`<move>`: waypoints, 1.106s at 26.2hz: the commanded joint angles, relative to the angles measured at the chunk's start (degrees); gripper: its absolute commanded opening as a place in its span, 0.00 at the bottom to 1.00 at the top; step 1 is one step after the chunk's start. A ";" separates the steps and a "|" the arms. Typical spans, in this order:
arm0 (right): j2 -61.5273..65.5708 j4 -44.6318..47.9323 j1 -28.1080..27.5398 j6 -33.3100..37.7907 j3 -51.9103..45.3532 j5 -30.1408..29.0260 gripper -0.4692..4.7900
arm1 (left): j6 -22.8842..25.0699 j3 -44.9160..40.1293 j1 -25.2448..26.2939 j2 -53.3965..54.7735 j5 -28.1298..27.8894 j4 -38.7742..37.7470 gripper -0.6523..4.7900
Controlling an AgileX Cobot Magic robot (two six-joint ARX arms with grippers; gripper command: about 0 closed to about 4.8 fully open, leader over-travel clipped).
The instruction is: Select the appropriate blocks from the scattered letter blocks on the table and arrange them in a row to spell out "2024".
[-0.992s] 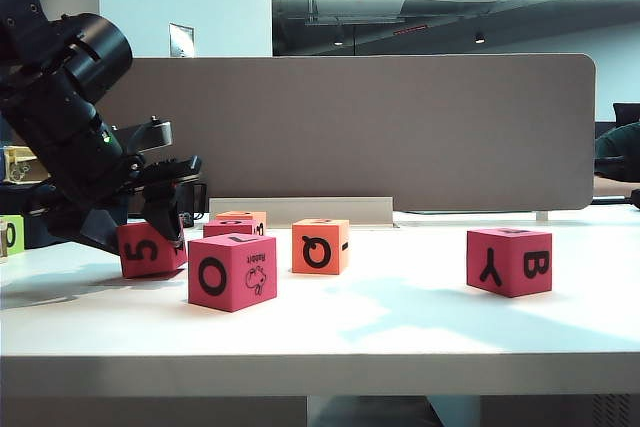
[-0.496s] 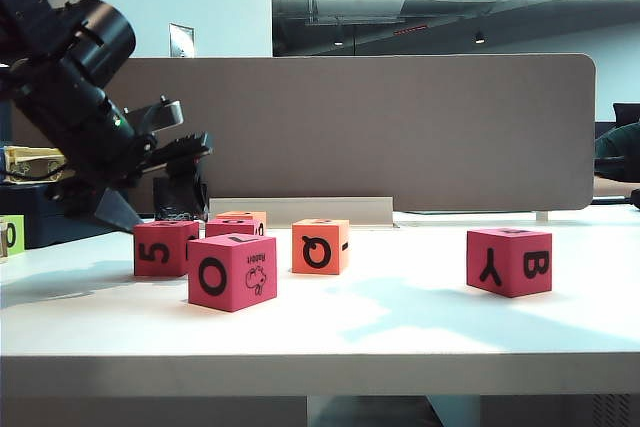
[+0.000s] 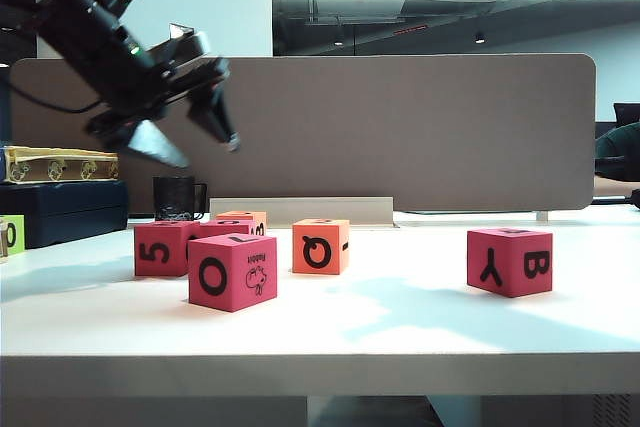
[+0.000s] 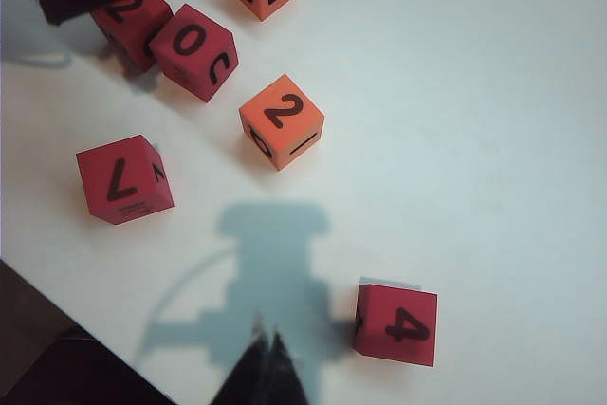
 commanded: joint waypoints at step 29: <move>-7.37 -20.24 -0.02 3.28 0.24 10.43 0.09 | 11.26 4.24 -29.00 11.43 -2.10 11.02 1.00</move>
